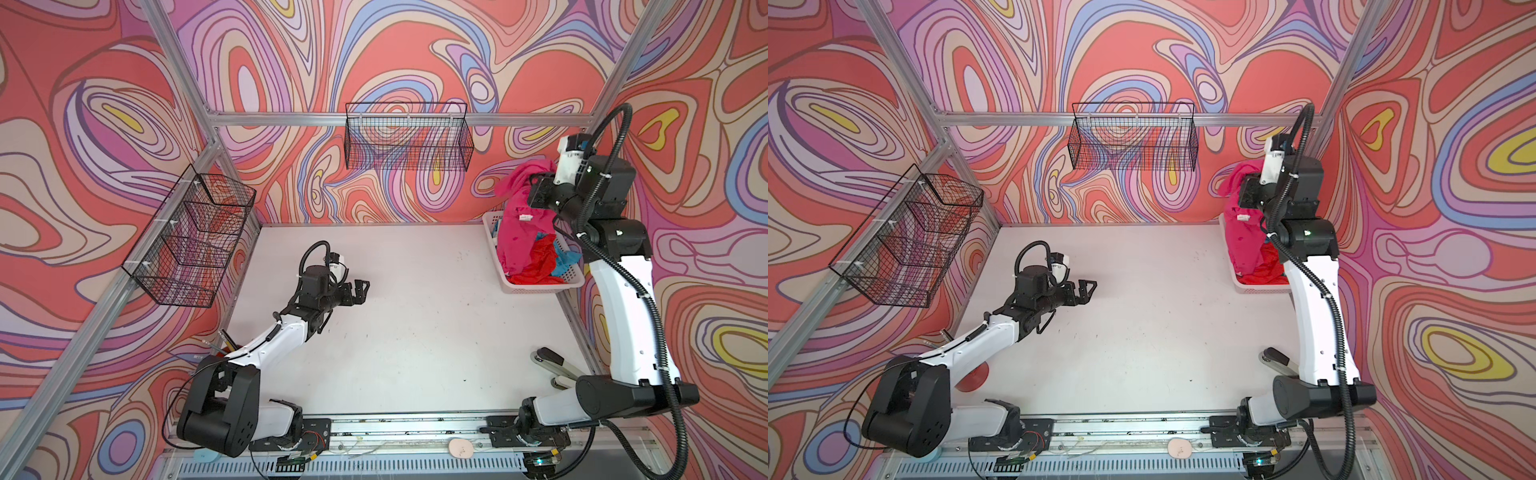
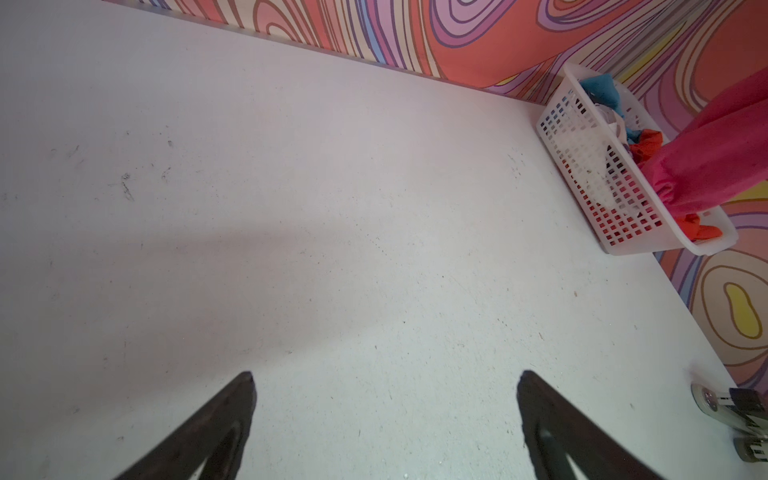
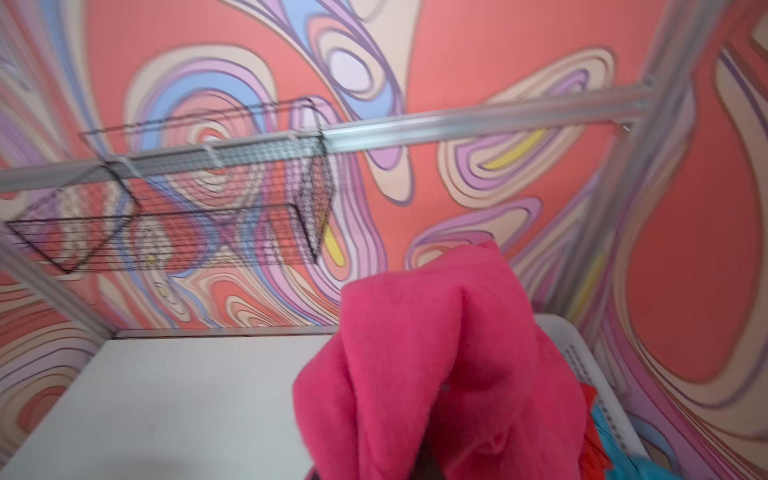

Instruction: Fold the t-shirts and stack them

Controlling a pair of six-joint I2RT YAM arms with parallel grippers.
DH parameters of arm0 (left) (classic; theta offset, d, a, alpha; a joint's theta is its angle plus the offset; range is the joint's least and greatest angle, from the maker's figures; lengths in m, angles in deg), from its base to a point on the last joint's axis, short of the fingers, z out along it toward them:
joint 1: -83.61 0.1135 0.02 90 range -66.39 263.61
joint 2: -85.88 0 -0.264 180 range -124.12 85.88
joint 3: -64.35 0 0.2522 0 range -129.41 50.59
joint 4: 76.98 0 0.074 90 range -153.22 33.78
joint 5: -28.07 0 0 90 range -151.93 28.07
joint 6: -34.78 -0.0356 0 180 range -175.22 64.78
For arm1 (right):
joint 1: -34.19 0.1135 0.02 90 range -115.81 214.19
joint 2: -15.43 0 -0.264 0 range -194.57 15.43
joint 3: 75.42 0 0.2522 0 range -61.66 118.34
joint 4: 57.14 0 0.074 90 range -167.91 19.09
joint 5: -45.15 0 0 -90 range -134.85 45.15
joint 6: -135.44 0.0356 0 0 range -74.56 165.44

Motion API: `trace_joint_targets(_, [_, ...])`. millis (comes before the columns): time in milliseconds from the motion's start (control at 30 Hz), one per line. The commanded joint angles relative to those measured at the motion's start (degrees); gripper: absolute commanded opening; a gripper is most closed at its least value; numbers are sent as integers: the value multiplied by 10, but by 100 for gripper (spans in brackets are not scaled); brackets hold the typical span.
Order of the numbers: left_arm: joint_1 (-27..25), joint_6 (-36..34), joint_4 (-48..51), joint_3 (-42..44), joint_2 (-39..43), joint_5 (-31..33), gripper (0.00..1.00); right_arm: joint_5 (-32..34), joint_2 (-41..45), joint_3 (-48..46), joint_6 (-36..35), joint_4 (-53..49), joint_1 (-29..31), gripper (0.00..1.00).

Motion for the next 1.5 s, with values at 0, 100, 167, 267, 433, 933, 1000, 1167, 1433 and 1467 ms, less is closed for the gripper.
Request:
trace_joint_targets(0, [-4,6,3,-11,10,5,100,-93,-21,78,-12,-3,32,0])
trace_joint_targets(100, [-4,9,6,-7,22,14,100,-141,-43,132,-8,-3,67,0])
trace_joint_targets(167, [-4,12,8,-4,32,22,100,-168,-52,152,-1,13,96,0])
trace_joint_targets(267, [-4,14,14,-4,46,36,100,-206,-63,163,9,43,130,0])
trace_joint_targets(433, [-4,21,41,-1,95,109,100,-276,-77,103,49,70,136,0])
trace_joint_targets(933, [-6,5,165,-20,133,185,98,65,24,-394,75,-44,129,62])
trace_joint_targets(1000, [-11,13,170,-25,110,180,98,115,29,-397,86,-46,129,68])
trace_joint_targets(1167, [-20,36,186,-54,24,159,95,102,24,-402,99,-8,133,73])
trace_joint_targets(1433, [-22,72,190,-108,-112,137,86,69,-39,-442,96,36,164,73])
trace_joint_targets(1467, [-23,75,189,-112,-119,135,85,75,-46,-449,96,36,165,73])
